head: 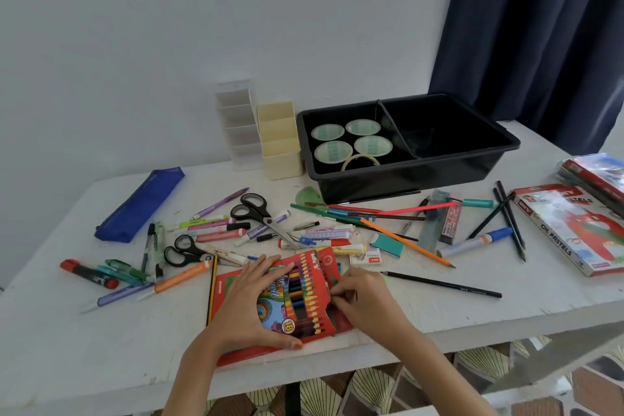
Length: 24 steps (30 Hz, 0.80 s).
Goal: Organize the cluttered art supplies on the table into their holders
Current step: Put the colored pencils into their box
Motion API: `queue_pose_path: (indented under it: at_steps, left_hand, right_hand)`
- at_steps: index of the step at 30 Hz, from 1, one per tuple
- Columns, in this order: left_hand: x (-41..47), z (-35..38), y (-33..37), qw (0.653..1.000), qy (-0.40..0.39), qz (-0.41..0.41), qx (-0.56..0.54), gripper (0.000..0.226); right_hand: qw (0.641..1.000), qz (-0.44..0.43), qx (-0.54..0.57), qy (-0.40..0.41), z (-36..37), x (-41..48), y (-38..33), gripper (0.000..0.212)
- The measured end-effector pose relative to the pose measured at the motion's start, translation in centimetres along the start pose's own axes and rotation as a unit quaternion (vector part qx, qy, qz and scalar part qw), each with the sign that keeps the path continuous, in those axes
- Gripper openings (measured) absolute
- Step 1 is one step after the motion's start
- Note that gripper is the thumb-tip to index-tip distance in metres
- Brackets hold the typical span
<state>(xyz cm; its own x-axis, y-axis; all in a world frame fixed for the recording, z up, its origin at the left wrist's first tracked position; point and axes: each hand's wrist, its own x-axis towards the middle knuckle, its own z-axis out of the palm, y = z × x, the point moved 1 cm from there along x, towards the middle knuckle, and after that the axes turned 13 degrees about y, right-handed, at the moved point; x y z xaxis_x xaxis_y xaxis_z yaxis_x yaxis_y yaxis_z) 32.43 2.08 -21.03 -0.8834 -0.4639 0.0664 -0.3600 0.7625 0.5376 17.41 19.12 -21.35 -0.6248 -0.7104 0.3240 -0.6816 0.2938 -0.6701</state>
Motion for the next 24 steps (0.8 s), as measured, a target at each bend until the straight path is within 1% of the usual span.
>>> queue_pose_path:
  at_steps: [2,3,5,7,8,9,11,13,16,20,22,24]
  left_hand:
    - [0.1,0.0,0.0,1.0,-0.003,-0.003,0.004,0.108]
    - [0.1,0.0,0.0,1.0,-0.002,-0.005,0.005,0.108]
    - [0.1,0.0,-0.1,1.0,0.002,-0.003,0.0,0.107]
    - [0.1,0.0,-0.1,1.0,0.006,0.001,-0.005,0.107]
    - [0.1,0.0,-0.1,1.0,0.008,0.002,-0.005,0.107]
    - [0.1,0.0,-0.2,1.0,0.009,0.001,-0.003,0.106]
    - [0.0,0.1,-0.2,1.0,0.011,0.0,0.001,0.106]
    - [0.0,0.2,-0.3,1.0,0.013,-0.001,-0.002,0.106]
    - [0.1,0.3,-0.4,1.0,0.013,-0.006,-0.001,0.107]
    - [0.0,0.3,-0.5,1.0,0.016,-0.01,-0.003,0.108]
    - [0.0,0.3,-0.6,1.0,0.018,-0.013,-0.012,0.107]
    - [-0.1,0.3,-0.5,1.0,0.018,-0.015,-0.017,0.107]
  right_hand:
    - [1.0,0.014,0.008,0.005,-1.3,0.9,-0.1,0.012]
    - [0.999,0.031,0.005,0.03,-2.1,1.4,0.1,0.011]
    - [0.991,0.07,-0.031,0.109,-3.8,2.2,1.3,0.013]
    - [0.973,0.115,-0.092,0.18,-5.3,2.7,3.1,0.019]
    - [0.962,0.143,-0.12,0.198,-6.1,2.7,4.1,0.022]
    - [0.953,0.171,-0.144,0.203,-6.7,2.6,5.1,0.024]
    - [0.944,0.201,-0.187,0.182,-7.6,2.1,6.5,0.023]
    - [0.943,0.198,-0.208,0.167,-7.6,1.7,7.0,0.022]
    - [0.939,0.188,-0.213,0.191,-7.2,1.5,7.3,0.021]
    - [0.939,0.179,-0.185,0.227,-7.0,1.4,7.5,0.018]
    - [0.943,0.142,-0.161,0.254,-7.3,1.1,7.1,0.016]
    - [0.955,0.07,-0.153,0.244,-8.0,0.8,6.5,0.016]
